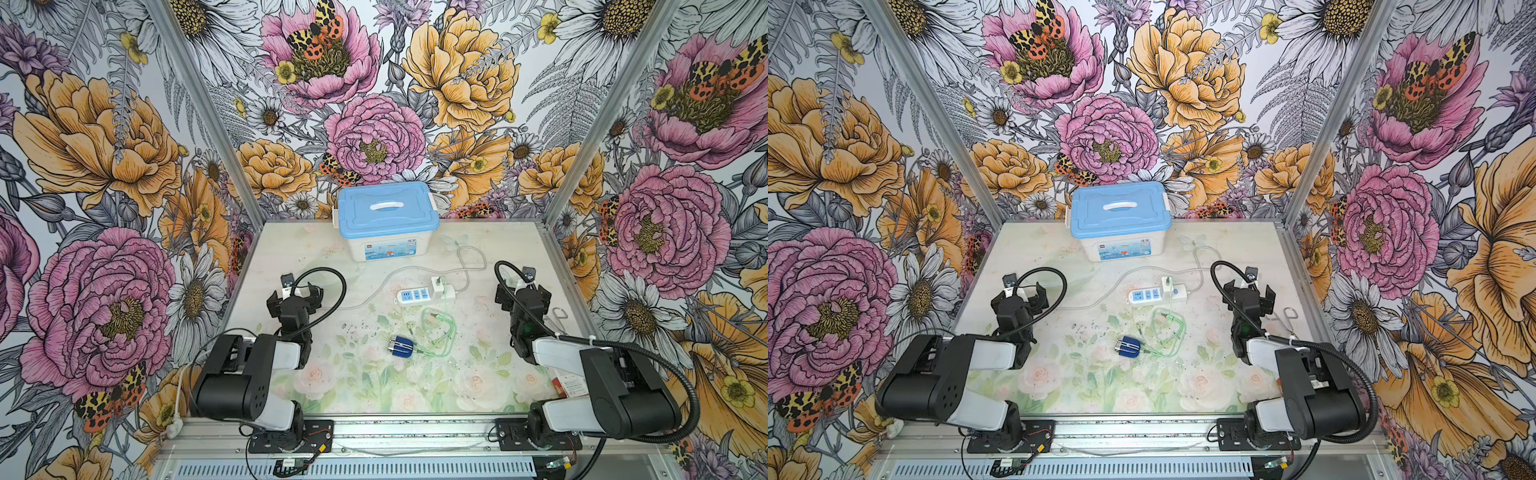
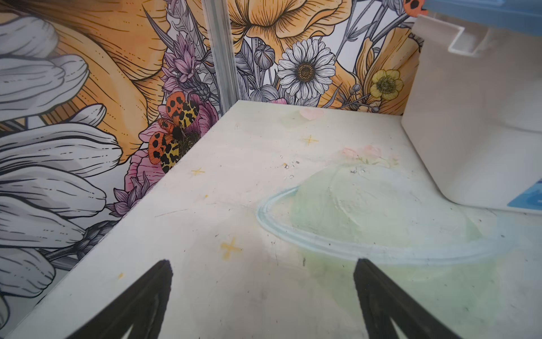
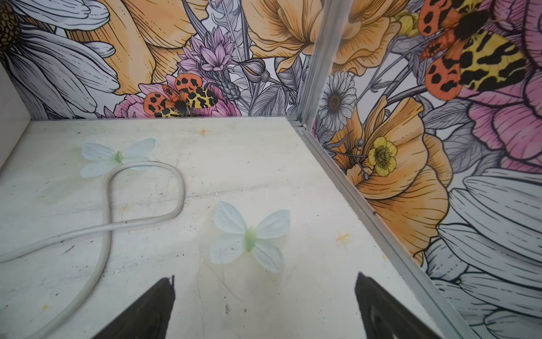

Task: Charge the electric shaver
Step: Reset both arms

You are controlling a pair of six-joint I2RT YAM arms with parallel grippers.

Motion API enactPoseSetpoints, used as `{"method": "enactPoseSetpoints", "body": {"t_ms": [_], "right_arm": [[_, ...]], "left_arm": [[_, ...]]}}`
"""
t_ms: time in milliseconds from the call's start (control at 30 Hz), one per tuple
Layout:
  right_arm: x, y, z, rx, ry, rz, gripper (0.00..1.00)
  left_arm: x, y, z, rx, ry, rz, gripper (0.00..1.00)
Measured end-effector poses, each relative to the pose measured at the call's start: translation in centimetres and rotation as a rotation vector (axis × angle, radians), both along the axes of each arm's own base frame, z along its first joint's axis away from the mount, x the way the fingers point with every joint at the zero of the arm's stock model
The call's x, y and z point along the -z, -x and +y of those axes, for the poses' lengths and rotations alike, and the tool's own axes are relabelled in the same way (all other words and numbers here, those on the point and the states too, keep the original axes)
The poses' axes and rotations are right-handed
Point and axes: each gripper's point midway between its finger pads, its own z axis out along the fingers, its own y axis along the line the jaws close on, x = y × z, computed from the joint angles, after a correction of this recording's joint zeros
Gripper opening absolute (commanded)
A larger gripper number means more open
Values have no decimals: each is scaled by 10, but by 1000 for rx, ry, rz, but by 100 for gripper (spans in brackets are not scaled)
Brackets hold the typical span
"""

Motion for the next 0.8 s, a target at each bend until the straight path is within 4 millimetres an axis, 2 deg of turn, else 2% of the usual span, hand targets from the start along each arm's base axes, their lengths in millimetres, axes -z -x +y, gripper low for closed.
{"method": "enactPoseSetpoints", "body": {"t_ms": [100,267,433,567,800], "right_arm": [[9,-5,-1,-7,7,19,100],[3,-10,-10,-4,-9,-8,100],[-2,-15,-9,-26,-26,-54,100],[7,-13,-8,-44,-35,-42,100],[6,-14,-12,-38,-55,-52,100]], "left_arm": [[0,-6,-4,35,15,-2,99],[-15,-21,-12,80,32,-42,99],[-15,-22,-12,88,36,-43,99],[-15,-22,-13,91,37,-43,99],[-15,-22,-13,91,37,-42,99]]}}
